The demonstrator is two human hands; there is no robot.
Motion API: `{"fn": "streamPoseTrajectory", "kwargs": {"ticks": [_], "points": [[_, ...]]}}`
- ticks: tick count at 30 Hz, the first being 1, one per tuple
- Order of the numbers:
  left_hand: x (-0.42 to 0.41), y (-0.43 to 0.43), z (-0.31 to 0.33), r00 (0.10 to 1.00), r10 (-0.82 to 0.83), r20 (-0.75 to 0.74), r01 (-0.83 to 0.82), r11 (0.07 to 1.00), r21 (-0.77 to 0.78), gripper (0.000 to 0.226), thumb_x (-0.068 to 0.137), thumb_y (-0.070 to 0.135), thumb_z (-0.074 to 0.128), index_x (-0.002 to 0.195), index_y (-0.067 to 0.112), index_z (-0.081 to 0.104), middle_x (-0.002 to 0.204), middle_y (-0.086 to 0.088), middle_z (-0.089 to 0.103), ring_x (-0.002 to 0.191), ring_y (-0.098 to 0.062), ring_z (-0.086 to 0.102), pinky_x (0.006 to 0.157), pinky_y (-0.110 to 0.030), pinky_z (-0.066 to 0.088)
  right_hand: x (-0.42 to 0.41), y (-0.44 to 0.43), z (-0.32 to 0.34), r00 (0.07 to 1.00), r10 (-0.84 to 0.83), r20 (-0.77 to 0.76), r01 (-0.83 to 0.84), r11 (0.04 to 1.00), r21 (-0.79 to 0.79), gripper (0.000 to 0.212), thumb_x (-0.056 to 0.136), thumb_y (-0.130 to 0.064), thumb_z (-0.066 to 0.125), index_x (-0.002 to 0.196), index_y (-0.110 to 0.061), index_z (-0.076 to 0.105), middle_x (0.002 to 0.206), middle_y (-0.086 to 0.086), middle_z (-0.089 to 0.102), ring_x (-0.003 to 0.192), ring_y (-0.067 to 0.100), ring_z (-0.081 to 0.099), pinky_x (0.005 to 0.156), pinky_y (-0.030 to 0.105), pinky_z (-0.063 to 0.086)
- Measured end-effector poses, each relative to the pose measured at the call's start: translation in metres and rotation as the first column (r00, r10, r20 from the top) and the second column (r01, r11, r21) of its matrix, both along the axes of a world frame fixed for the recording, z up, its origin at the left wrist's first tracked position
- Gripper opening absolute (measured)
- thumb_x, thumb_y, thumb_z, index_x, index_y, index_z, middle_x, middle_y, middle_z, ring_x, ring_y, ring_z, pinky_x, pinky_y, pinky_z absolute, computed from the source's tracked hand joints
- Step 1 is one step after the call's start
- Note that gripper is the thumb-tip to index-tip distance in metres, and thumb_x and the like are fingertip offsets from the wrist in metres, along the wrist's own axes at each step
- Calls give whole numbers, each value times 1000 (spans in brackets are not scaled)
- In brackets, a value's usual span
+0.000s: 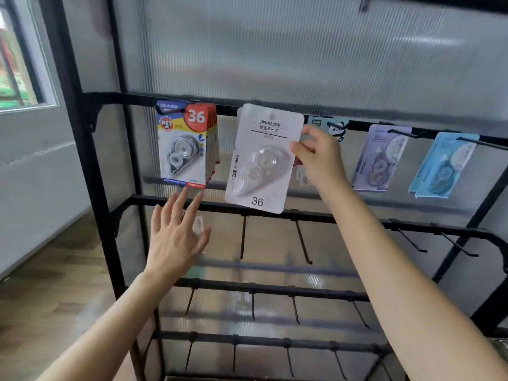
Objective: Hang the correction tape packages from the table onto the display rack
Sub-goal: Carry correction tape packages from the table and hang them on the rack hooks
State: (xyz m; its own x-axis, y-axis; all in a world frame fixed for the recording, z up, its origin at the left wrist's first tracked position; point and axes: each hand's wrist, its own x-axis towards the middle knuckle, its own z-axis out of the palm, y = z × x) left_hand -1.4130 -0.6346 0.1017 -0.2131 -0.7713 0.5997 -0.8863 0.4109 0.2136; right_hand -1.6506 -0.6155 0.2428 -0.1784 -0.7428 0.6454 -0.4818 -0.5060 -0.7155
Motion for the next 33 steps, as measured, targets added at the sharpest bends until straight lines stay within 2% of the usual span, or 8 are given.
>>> {"fn": "streamPoseTrajectory", "kwargs": {"ticks": [4, 9, 14, 19, 21, 23, 25, 33], "points": [[9, -11, -2, 997, 8, 80, -11, 999, 40, 75, 84, 55, 22, 145, 14, 38, 152, -14, 30, 142, -35, 23, 115, -51, 13, 7, -20, 9, 999, -51, 15, 50, 997, 55, 18, 90, 1, 55, 92, -17, 60, 94, -2, 66, 75, 2, 61, 77, 25, 53], [14, -22, -6, 993, -29, 112, 23, 998, 52, 71, 85, 51, 28, 142, 11, 43, 149, -18, 35, 137, -40, 32, 111, -55, 21, 12, -33, 9, 991, -132, -18, 133, 987, 91, 16, 91, -4, 56, 104, -9, 64, 107, 6, 69, 88, 14, 63, 86, 40, 53], [12, -35, -10, 991, -72, 112, 66, 996, 53, 69, 85, 50, 30, 140, 11, 45, 149, -17, 36, 137, -39, 33, 110, -55, 23, 10, -41, 5, 988, -151, -40, 155, 983, 99, 18, 90, -1, 54, 96, -14, 64, 101, 9, 71, 82, 21, 66, 82, 45, 54], [13, -41, -14, 986, -89, 143, 85, 996, 36, 68, 86, 50, 31, 142, 12, 41, 149, -17, 36, 137, -37, 33, 110, -53, 24, 9, -63, 2, 968, -232, -99, 245, 959, 143, 15, 91, -6, 55, 104, -7, 62, 109, 10, 68, 93, 29, 65, 82, 51, 52], [14, -42, -15, 984, -95, 149, 92, 995, 28, 67, 86, 48, 31, 141, 12, 43, 147, -17, 38, 136, -37, 35, 109, -53, 25, 10, -73, 2, 955, -271, -125, 287, 947, 144, 15, 92, -8, 54, 106, -8, 61, 110, 9, 68, 91, 27, 65, 80, 48, 53], [15, -44, -16, 982, -104, 155, 103, 995, 16, 66, 86, 47, 33, 139, 11, 46, 145, -17, 41, 134, -37, 38, 108, -53, 27, 9, -82, 1, 933, -319, -167, 342, 931, 131, 15, 92, -10, 55, 107, -9, 61, 108, 7, 68, 87, 23, 64, 72, 35, 52], [16, -44, -16, 981, -117, 156, 117, 993, 9, 65, 86, 45, 34, 138, 10, 48, 143, -17, 44, 132, -38, 42, 106, -53, 29, 9, -90, 0, 901, -384, -200, 410, 906, 105, 16, 92, -13, 56, 107, -10, 59, 102, 3, 67, 81, 17, 59, 57, 23, 40], [17, -47, -18, 983, -138, 125, 138, 990, 8, 63, 86, 44, 33, 137, 10, 49, 141, -17, 46, 130, -36, 44, 105, -53, 33, 15, -100, -7, 829, -531, -175, 549, 832, 77, 23, 93, -19, 56, 114, -11, 50, 95, -2, 63, 75, 15, 54, 49, 22, 28]]}}
